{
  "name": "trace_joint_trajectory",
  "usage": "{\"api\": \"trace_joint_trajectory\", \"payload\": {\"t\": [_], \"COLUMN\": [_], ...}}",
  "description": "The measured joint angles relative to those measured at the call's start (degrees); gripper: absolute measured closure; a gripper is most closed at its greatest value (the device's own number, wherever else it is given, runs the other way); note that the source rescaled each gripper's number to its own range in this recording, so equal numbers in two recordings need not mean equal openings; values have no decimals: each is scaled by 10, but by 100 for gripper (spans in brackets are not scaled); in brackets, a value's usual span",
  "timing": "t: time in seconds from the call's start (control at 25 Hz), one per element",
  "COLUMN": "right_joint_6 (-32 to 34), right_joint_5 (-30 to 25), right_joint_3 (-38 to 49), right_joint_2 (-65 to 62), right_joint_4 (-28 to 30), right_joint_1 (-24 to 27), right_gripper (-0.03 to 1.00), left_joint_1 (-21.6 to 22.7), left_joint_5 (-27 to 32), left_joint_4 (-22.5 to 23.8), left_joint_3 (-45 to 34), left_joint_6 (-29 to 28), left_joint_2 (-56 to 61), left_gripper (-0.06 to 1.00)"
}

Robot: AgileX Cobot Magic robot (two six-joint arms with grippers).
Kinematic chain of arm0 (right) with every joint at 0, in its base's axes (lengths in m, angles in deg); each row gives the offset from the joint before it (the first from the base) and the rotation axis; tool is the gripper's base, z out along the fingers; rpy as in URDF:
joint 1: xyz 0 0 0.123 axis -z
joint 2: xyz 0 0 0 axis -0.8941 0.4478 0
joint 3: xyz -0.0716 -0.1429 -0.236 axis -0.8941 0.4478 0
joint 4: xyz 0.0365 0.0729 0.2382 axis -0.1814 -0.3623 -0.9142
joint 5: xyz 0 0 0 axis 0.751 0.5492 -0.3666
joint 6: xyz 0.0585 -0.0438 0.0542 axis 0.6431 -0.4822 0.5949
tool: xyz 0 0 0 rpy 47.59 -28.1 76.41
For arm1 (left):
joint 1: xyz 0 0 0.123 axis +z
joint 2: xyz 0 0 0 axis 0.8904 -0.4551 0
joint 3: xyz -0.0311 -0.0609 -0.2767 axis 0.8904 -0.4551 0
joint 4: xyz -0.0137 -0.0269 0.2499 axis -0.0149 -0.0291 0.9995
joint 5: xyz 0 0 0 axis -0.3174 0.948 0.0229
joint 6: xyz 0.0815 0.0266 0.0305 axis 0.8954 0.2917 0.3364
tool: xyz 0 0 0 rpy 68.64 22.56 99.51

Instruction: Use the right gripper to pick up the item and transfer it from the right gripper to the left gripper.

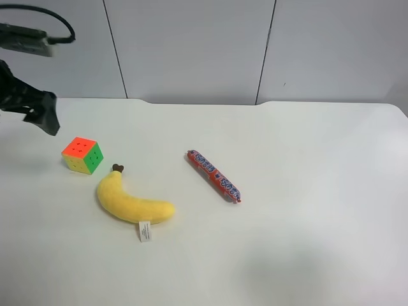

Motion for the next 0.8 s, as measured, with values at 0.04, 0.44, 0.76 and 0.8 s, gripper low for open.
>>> {"api": "trace_joint_trajectory", "payload": {"t": [0.04, 0.44, 0.76, 0.8], "right_joint_6": [0, 0, 0, 0], "right_joint_5": [0, 0, 0, 0], "right_joint_3": [0, 0, 0, 0], "right_joint_2": [0, 0, 0, 0], "right_joint_4": [0, 0, 0, 0], "right_joint_1": [0, 0, 0, 0], "right_gripper": [-3, -3, -3, -3], "left_joint_1": [0, 0, 0, 0], "left_joint_5": [24, 175, 182, 182], "left_joint_4": [0, 0, 0, 0], "left_joint_3": [0, -14, -144, -163], "left_joint_6": [0, -19, -36, -36], "left_joint_2": [28, 275, 463, 489], "left_gripper": [-5, -5, -6, -6]}}
